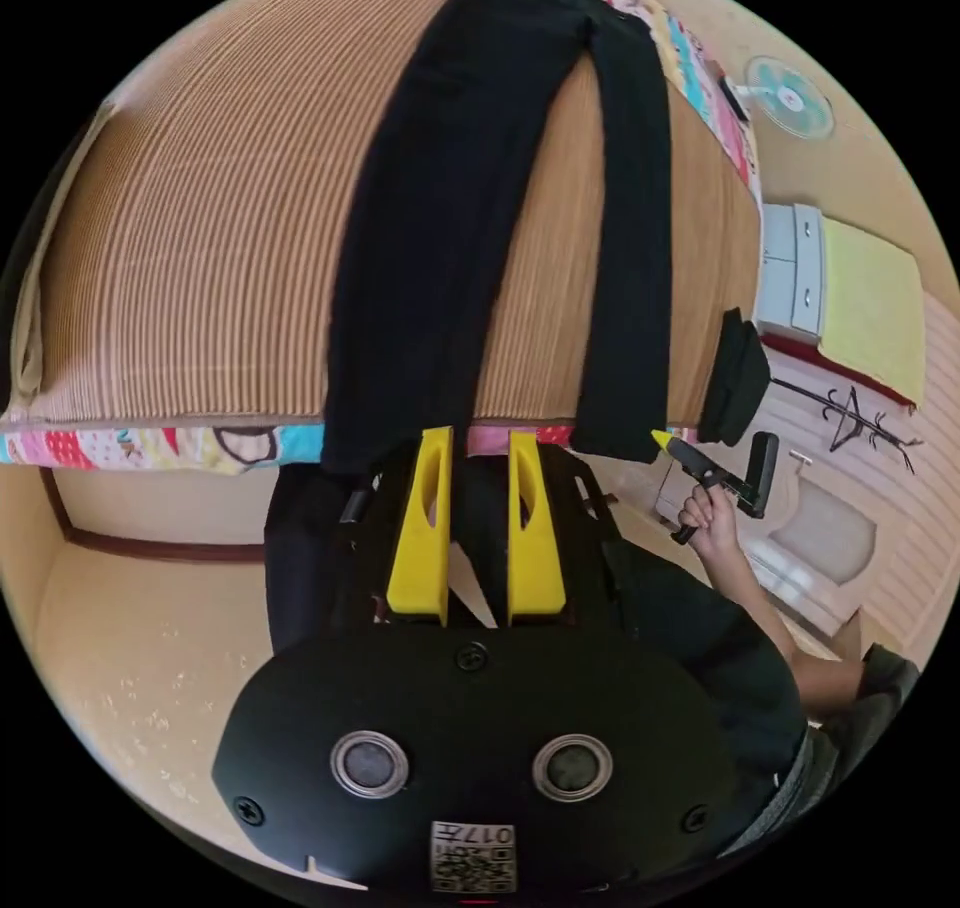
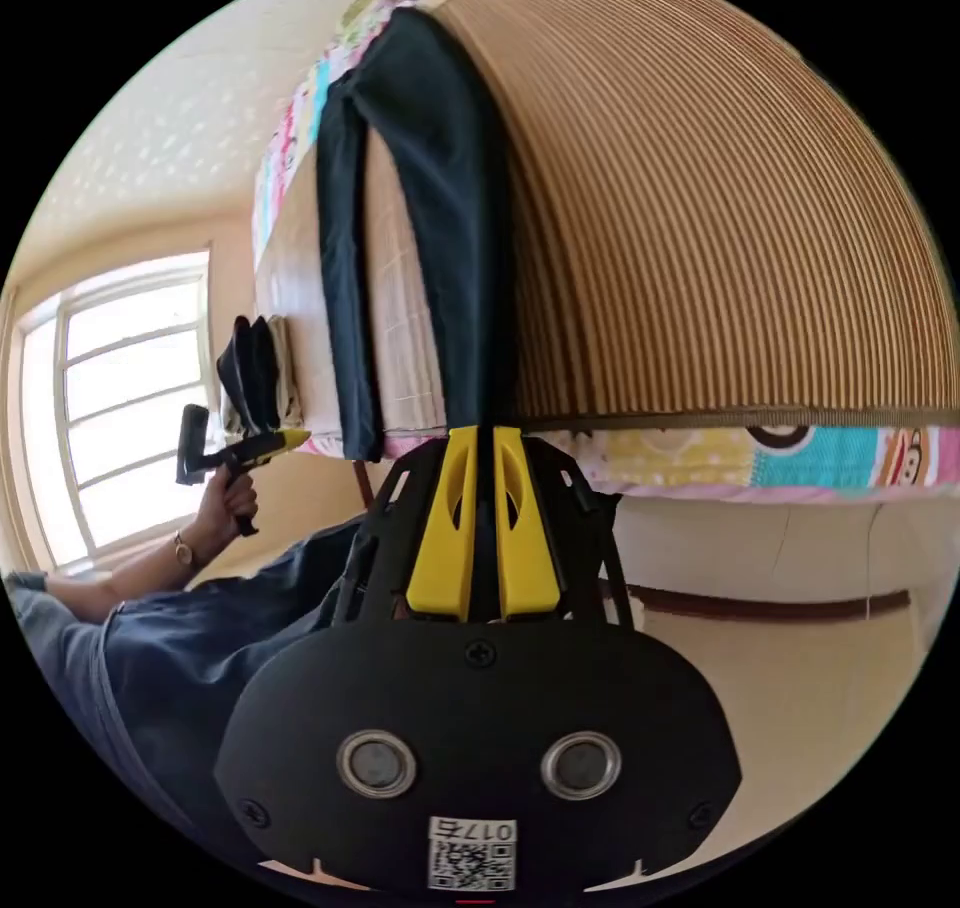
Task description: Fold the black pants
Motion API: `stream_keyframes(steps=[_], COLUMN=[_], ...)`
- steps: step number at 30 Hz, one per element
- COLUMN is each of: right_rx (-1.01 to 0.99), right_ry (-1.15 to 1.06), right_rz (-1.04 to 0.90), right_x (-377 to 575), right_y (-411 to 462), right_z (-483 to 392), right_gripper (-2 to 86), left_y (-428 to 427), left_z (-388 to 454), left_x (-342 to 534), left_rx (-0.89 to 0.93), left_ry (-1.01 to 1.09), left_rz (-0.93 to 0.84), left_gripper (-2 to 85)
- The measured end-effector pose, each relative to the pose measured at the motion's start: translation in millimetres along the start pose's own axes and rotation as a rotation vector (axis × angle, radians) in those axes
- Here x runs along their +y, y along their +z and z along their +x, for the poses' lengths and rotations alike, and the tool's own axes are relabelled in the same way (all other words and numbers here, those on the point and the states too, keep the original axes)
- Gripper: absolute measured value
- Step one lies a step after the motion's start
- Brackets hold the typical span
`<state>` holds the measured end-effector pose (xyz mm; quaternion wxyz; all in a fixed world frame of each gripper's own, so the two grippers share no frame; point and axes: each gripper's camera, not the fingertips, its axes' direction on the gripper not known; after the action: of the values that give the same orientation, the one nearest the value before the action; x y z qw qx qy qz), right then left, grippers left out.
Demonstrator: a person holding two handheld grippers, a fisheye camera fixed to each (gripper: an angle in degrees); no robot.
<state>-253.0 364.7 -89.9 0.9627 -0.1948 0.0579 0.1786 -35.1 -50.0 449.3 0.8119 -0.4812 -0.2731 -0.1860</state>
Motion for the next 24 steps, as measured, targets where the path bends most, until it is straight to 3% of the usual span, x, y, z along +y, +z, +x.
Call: stream_keyframes(steps=[4, 8, 12, 15, 18, 21, 24], right_rx=[-0.017, -0.064, -0.135, -0.163, -0.174, -0.252, -0.171], right_ry=[-0.184, -0.334, -0.463, -0.551, -0.690, -0.620, -0.446], right_rz=[-0.053, -0.107, -0.152, -0.263, -0.490, -0.651, -0.468], right_x=[6, 2, -7, -17, -36, -104, -217], right_y=[-12, -14, -17, -12, 0, -10, -47], right_z=[-52, -86, -109, -112, -90, -39, 8], right_gripper=[3.0, 3.1, 3.2, 3.3, 3.5, 4.0, 6.5], left_y=[13, 25, 55, 85, 90, 83, 73], left_z=[101, 163, 168, 153, 127, 91, 59], left_x=[-25, -33, -38, -36, -27, -23, -23], left_rx=[0.044, -0.156, -0.359, -0.460, -0.333, -0.142, -0.037], left_ry=[0.281, 0.412, 0.441, 0.452, 0.474, 0.416, 0.381], left_rz=[-0.035, 0.025, 0.015, -0.049, -0.030, -0.004, 0.028], left_gripper=[11.6, 14.6, 14.0, 6.5, 3.6, 3.5, 3.4])
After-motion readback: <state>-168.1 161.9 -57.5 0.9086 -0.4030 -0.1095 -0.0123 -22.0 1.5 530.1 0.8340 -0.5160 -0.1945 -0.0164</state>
